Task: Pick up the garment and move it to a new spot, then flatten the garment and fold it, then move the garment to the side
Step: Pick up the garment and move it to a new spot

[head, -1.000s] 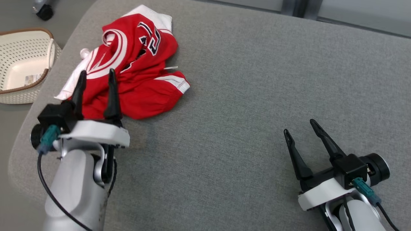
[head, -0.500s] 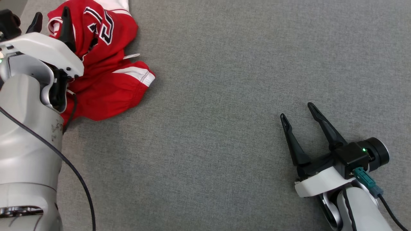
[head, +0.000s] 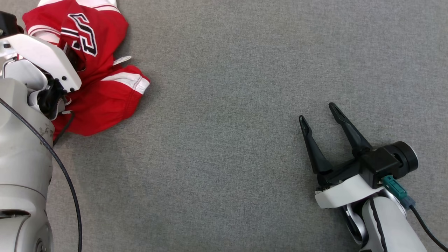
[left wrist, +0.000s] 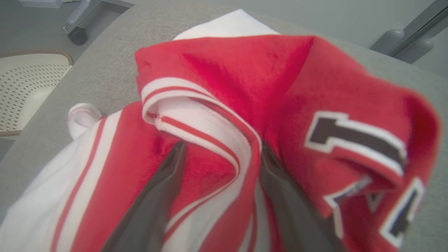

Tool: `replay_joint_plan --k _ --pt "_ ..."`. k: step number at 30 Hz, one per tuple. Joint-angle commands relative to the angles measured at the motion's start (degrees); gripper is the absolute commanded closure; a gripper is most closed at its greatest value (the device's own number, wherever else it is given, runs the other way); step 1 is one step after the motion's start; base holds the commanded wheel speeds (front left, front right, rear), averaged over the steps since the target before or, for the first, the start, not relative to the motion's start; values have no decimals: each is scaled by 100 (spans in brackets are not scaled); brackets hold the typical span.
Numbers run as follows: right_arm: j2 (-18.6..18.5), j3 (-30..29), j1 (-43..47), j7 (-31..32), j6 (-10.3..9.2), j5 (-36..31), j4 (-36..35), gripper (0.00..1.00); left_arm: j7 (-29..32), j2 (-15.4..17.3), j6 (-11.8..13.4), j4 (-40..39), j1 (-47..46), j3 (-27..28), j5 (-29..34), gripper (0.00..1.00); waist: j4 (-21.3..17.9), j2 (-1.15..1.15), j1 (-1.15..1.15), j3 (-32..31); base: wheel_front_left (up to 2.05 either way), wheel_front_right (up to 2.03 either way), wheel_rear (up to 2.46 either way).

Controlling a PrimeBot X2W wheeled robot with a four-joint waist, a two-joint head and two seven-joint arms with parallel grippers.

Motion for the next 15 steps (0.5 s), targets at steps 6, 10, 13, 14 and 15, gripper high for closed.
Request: replay_joint_plan --k 6,10,13,14,15 --pt "-90 -73 8 24 -16 37 185 0 -484 69 -88 66 -53 -139 67 100 -37 0 0 8 0 0 0" --pt "-78 -44 24 23 -15 76 179 0 -1180 96 -127 -96 -89 -120 45 100 -56 0 0 -123 0 0 0" --pt "-67 -28 116 21 -15 116 188 0 -1585 103 -173 -207 -129 -154 66 100 -87 0 0 -299 0 0 0" --pt "-64 -27 134 21 -15 134 193 0 -1701 113 -198 -245 -145 -167 73 100 -102 0 0 -368 0 0 0" --pt "-58 -26 147 20 -15 147 194 0 -1778 118 -201 -278 -157 -199 94 100 -119 0 0 -438 0 0 0"
